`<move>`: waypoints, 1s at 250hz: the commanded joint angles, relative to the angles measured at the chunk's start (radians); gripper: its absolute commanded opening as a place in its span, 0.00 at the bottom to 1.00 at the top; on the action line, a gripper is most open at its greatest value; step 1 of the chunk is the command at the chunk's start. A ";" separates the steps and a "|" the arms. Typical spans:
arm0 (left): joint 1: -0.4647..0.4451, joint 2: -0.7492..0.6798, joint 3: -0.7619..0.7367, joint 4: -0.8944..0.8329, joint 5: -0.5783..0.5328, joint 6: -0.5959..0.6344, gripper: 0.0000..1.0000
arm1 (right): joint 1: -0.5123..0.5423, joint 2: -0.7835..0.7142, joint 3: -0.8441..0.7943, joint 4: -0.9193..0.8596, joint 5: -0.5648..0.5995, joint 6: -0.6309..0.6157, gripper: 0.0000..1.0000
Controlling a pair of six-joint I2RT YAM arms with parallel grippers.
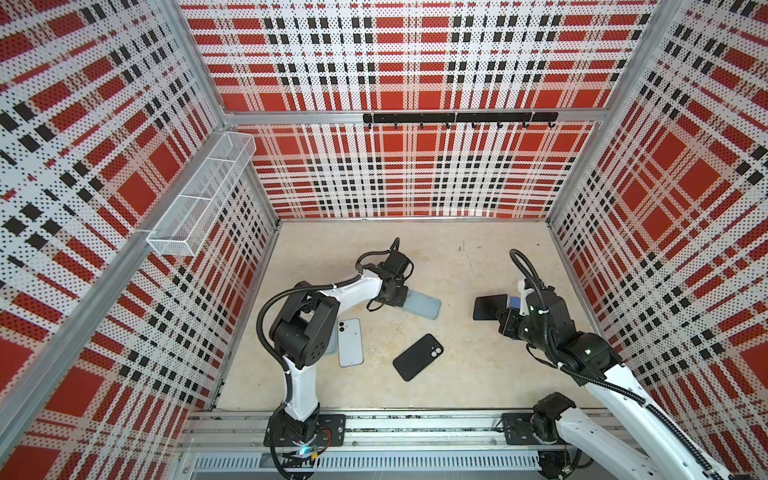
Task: Put the phone into the phone case
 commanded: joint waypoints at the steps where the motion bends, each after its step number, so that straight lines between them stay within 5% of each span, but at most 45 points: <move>1: 0.006 -0.014 0.137 -0.100 0.009 0.178 0.00 | -0.007 -0.007 0.011 0.087 -0.004 -0.014 0.00; 94: -0.078 0.210 0.408 -0.243 -0.049 0.676 0.00 | -0.007 -0.008 0.035 0.070 -0.030 -0.008 0.00; 167: -0.096 0.368 0.602 -0.257 -0.136 0.744 0.00 | -0.007 -0.002 0.040 0.060 -0.040 -0.004 0.00; 176: -0.096 0.372 0.608 -0.250 -0.141 0.743 0.08 | -0.007 0.000 0.039 0.060 -0.039 -0.002 0.00; 194: -0.093 0.381 0.621 -0.241 -0.167 0.718 0.44 | -0.007 0.004 0.039 0.064 -0.040 -0.001 0.00; 215: -0.084 0.370 0.632 -0.233 -0.173 0.610 0.67 | -0.008 0.012 0.042 0.067 -0.040 -0.005 0.00; 250: -0.076 0.302 0.614 -0.252 -0.203 0.325 0.82 | -0.007 0.017 0.044 0.075 -0.037 -0.006 0.00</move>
